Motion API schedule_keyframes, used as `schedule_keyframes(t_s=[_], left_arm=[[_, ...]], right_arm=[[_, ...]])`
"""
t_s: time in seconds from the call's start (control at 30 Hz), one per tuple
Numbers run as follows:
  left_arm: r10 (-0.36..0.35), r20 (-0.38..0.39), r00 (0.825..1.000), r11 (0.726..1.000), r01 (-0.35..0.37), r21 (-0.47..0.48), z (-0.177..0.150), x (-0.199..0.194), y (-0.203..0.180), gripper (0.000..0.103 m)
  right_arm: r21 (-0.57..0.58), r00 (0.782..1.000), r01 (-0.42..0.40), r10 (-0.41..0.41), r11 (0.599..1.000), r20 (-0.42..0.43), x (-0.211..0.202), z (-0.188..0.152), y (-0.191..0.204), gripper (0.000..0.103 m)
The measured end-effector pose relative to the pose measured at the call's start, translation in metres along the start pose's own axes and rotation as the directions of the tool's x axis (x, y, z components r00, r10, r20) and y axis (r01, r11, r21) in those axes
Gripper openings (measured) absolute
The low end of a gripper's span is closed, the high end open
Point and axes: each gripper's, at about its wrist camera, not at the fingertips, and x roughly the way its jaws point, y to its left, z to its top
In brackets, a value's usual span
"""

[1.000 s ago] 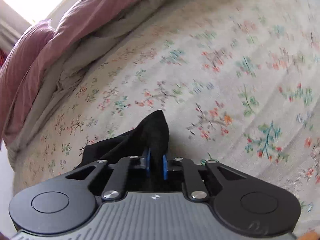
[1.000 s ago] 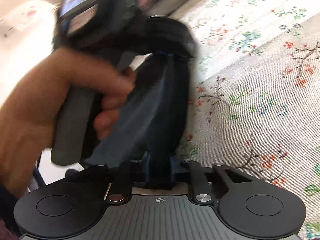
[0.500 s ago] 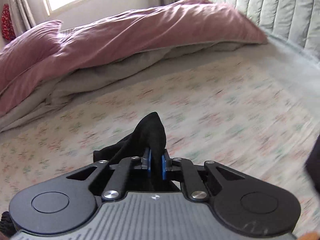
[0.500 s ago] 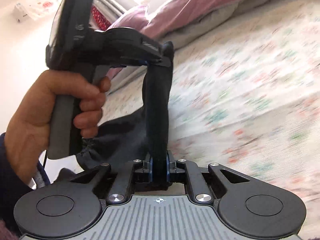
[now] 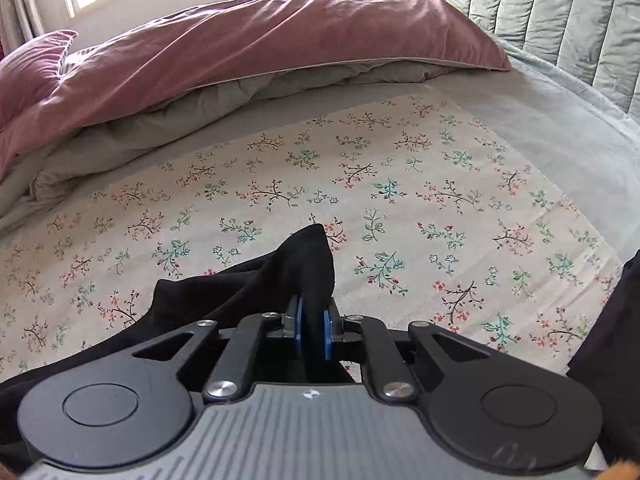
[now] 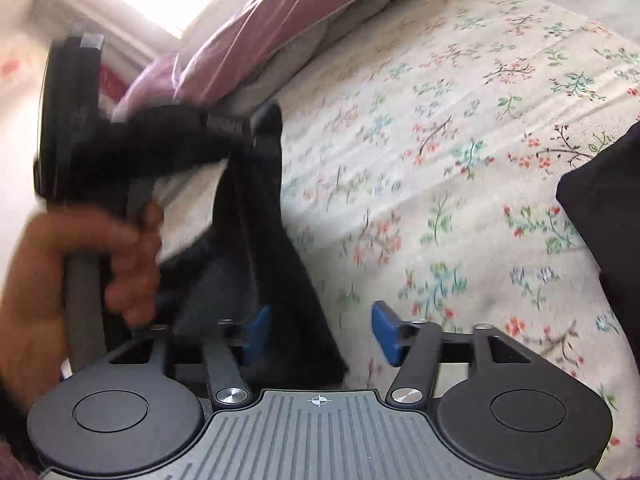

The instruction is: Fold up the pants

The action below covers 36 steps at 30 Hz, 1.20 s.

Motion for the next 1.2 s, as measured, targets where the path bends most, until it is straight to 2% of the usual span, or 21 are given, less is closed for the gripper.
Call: schedule_keyframes(t_s=[0.1, 0.17, 0.2, 0.23, 0.27, 0.33, 0.4, 0.47, 0.57, 0.67, 0.73, 0.8, 0.87, 0.93, 1.0, 1.07, 1.13, 1.2], left_arm=[[-0.007, 0.004, 1.000, 1.000, 0.007, 0.001, 0.003, -0.009, 0.007, 0.027], [-0.016, 0.009, 1.000, 1.000, 0.016, -0.010, 0.004, -0.012, 0.011, 0.027], [-0.021, 0.011, 1.000, 1.000, 0.021, -0.013, 0.003, -0.013, 0.013, 0.027], [-0.026, 0.010, 1.000, 1.000, 0.027, -0.015, 0.003, -0.014, 0.015, 0.027], [-0.032, 0.005, 0.999, 0.999, 0.032, -0.023, 0.003, -0.014, 0.019, 0.027], [-0.035, 0.004, 0.999, 0.998, 0.035, -0.042, 0.002, -0.011, 0.025, 0.029], [-0.055, -0.006, 0.998, 0.995, 0.055, -0.078, 0.003, -0.006, 0.032, 0.030], [-0.124, -0.008, 0.992, 0.982, 0.121, -0.143, 0.004, 0.000, 0.039, 0.031], [-0.174, 0.008, 0.985, 0.960, 0.171, -0.223, 0.006, 0.004, 0.042, 0.033], [-0.189, 0.066, 0.980, 0.955, 0.199, -0.219, 0.008, -0.002, 0.038, 0.040], [-0.181, 0.055, 0.982, 0.962, 0.189, -0.197, 0.008, -0.005, 0.037, 0.058], [-0.145, 0.052, 0.988, 0.972, 0.152, -0.180, 0.001, -0.010, 0.042, 0.064], [-0.095, 0.056, 0.994, 0.979, 0.104, -0.178, -0.014, -0.012, 0.058, 0.065], [-0.014, 0.063, 0.998, 0.976, 0.028, -0.215, -0.034, -0.012, 0.085, 0.065], [0.058, 0.055, 0.997, 0.958, -0.040, -0.283, -0.049, -0.007, 0.122, 0.065], [0.107, 0.037, 0.994, 0.925, -0.086, -0.369, -0.065, 0.003, 0.162, 0.065], [0.104, 0.017, 0.994, 0.898, -0.086, -0.432, -0.082, 0.013, 0.190, 0.065], [0.073, 0.019, 0.997, 0.899, -0.057, -0.435, -0.102, 0.023, 0.198, 0.065]], right_arm=[[0.059, 0.997, -0.069, 0.070, 0.996, -0.019, 0.013, 0.005, -0.001, 0.060], [0.026, 0.997, -0.057, 0.058, 0.998, -0.059, 0.022, 0.002, 0.008, 0.060], [-0.012, 0.996, -0.029, 0.028, 1.000, -0.082, 0.033, 0.000, 0.013, 0.059], [-0.049, 0.996, 0.007, -0.011, 0.999, -0.094, 0.038, -0.004, 0.017, 0.045], [-0.064, 0.995, 0.027, -0.033, 0.998, -0.096, 0.043, -0.006, 0.018, 0.026], [-0.051, 0.996, 0.038, -0.042, 0.998, -0.078, 0.040, -0.014, 0.023, 0.020], [-0.042, 0.998, 0.040, -0.042, 0.998, -0.053, 0.034, -0.019, 0.027, 0.018], [-0.042, 0.997, 0.059, -0.061, 0.997, -0.043, 0.027, -0.022, 0.028, 0.015], [-0.003, 0.993, 0.099, -0.099, 0.995, -0.057, 0.037, -0.018, 0.020, 0.015], [0.016, 0.993, 0.105, -0.104, 0.994, -0.064, 0.034, -0.018, 0.017, 0.015], [0.018, 0.993, 0.103, -0.102, 0.994, -0.058, 0.030, -0.018, 0.017, 0.015], [0.035, 0.993, 0.099, -0.097, 0.994, -0.062, 0.029, -0.018, 0.014, 0.015], [0.043, 0.993, 0.096, -0.093, 0.994, -0.066, 0.027, -0.018, 0.013, 0.015], [0.032, 0.993, 0.100, -0.098, 0.994, -0.065, 0.022, -0.018, 0.014, 0.015], [0.022, 0.993, 0.102, -0.100, 0.995, -0.062, 0.019, -0.018, 0.016, 0.015], [0.010, 0.993, 0.106, -0.105, 0.994, -0.057, 0.016, -0.019, 0.018, 0.015], [0.003, 0.992, 0.115, -0.115, 0.993, -0.054, 0.025, -0.019, 0.018, 0.015], [0.005, 0.991, 0.125, -0.124, 0.992, -0.055, 0.029, -0.019, 0.016, 0.015]])
